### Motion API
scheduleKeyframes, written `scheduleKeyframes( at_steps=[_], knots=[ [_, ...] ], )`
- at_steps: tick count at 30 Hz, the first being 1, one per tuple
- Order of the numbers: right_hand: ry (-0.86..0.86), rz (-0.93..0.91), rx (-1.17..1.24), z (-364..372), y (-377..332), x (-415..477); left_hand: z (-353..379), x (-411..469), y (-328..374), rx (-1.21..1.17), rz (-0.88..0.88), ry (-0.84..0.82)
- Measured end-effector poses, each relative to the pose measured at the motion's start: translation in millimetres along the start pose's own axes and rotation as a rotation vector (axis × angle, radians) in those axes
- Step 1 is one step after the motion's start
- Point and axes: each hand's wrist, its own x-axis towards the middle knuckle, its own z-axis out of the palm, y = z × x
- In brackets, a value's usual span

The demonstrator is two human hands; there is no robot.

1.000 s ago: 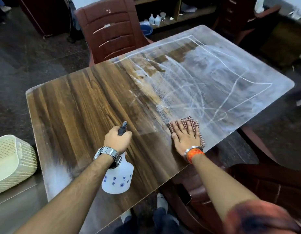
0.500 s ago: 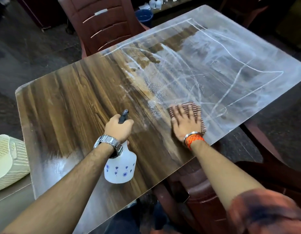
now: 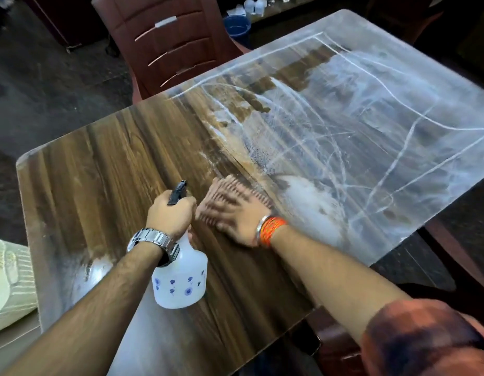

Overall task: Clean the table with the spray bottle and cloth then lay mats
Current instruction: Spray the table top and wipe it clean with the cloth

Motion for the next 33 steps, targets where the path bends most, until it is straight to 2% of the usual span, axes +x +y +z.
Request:
scheduleKeyframes(
  at_steps=[2,4,7,10,14,17,18,20,23,26,27,29,33],
  knots=[
    [0.068,0.357,0.002,-7,51,15,-1,7,3,-0.053,-0.025,-0.010],
    [0.041,0.646,0.049,-15,83,31,-1,16,6,-0.080,-0.033,-0.017],
    [0.078,0.809,0.096,-18,83,51,3,35,19,-0.113,-0.031,-0.058],
    [0.107,0.819,0.086,-16,78,56,10,56,45,-0.073,0.037,-0.096],
    [0.120,0.828,0.085,-13,81,54,24,79,82,-0.136,0.096,-0.144],
    [0.113,0.927,0.091,-11,68,65,27,97,88,-0.140,0.116,-0.128],
    [0.102,0.909,0.091,-12,61,72,25,103,87,-0.151,0.103,-0.122],
    [0.045,0.695,0.089,-15,42,91,19,115,82,-0.146,0.086,-0.102],
    [-0.041,0.236,0.125,-21,18,131,3,127,72,-0.103,0.095,-0.043],
    [-0.046,0.005,0.070,-19,28,171,-9,134,63,-0.150,0.052,0.002],
    [-0.033,0.001,0.020,-18,41,182,-11,135,61,-0.170,0.034,0.003],
    [0.011,0.120,-0.062,-19,82,195,-13,138,56,-0.207,0.008,-0.024],
    [0.067,0.605,-0.041,-27,177,167,-16,137,50,-0.274,-0.033,-0.055]
  ],
)
